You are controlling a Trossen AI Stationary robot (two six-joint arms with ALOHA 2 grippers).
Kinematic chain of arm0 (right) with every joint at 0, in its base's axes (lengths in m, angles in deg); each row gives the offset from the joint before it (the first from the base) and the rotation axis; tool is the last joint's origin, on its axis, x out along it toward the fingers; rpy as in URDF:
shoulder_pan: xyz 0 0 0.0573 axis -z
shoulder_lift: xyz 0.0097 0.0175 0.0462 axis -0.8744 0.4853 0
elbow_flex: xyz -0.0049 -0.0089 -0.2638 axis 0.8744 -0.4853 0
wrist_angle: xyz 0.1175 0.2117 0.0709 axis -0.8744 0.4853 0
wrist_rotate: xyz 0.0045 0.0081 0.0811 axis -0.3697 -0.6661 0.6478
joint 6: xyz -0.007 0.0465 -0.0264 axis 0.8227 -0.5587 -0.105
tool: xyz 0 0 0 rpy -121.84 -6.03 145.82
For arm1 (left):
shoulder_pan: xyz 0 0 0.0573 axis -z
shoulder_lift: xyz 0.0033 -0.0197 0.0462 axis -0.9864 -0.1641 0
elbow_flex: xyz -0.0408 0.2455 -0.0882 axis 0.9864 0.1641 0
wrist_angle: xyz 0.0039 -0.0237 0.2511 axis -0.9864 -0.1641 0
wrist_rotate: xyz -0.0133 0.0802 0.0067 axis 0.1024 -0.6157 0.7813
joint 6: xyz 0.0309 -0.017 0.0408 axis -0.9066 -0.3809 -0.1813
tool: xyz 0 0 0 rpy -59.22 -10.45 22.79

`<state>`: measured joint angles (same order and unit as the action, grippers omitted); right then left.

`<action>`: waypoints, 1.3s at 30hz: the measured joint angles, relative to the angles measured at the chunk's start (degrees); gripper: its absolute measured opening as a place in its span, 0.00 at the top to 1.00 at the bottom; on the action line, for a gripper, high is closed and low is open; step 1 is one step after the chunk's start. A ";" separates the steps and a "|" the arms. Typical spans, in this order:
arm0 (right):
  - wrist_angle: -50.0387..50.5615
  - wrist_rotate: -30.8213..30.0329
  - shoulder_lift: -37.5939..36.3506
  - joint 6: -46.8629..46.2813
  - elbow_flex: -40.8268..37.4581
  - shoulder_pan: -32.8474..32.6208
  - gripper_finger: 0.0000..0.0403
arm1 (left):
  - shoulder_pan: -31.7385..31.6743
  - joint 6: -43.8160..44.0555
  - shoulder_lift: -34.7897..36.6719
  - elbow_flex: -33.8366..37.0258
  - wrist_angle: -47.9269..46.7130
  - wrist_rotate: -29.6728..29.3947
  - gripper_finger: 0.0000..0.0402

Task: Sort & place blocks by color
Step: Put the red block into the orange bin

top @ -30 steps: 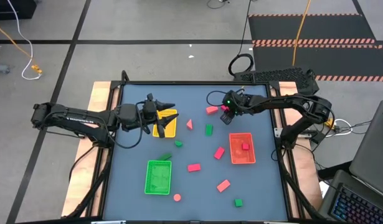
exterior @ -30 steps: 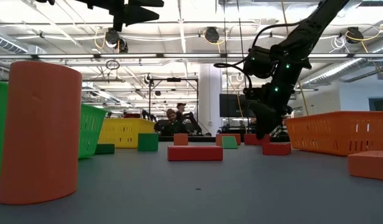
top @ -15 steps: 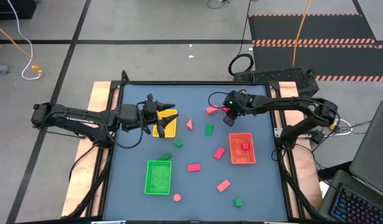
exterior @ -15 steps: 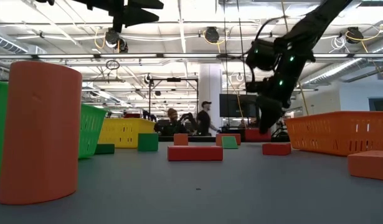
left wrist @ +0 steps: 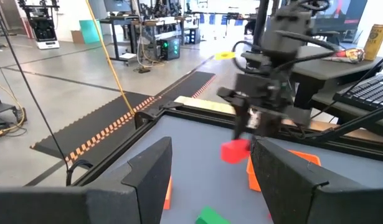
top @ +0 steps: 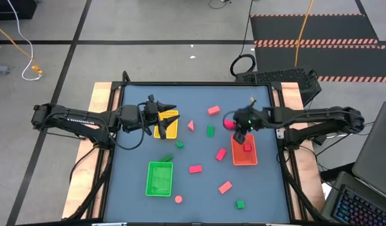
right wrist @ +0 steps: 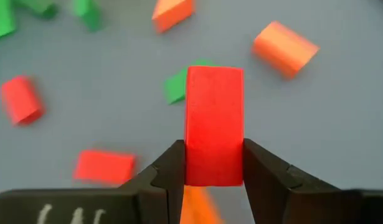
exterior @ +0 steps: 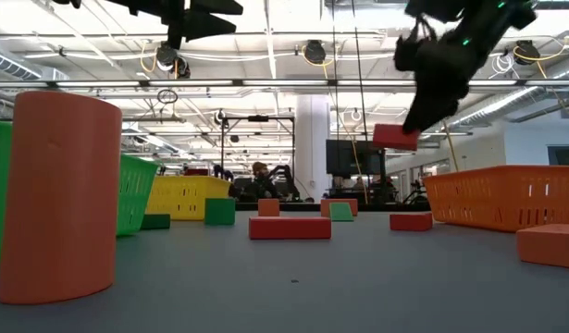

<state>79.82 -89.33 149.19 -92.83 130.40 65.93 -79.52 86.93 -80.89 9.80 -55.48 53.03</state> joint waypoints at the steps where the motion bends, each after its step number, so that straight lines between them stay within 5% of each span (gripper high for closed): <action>1: 1.27 0.02 -0.46 -1.61 0.00 -1.84 0.71 | 0.00 0.05 0.00 0.00 0.04 0.00 0.45; 13: 13.01 -0.20 -1.49 -19.83 0.00 -17.12 0.71 | 0.09 0.71 -0.01 0.00 -0.01 0.00 0.45; 28: 16.69 -3.15 -0.73 -29.89 -0.07 -21.88 0.66 | 0.20 1.06 -0.02 0.00 -0.06 0.00 0.45; 39: 16.40 -3.15 -0.66 -28.27 -0.07 -21.95 0.57 | 0.22 1.24 0.00 0.00 -0.04 0.00 0.45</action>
<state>96.23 -92.47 148.53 -121.11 130.34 43.97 -79.30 88.18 -80.89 9.80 -55.52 53.03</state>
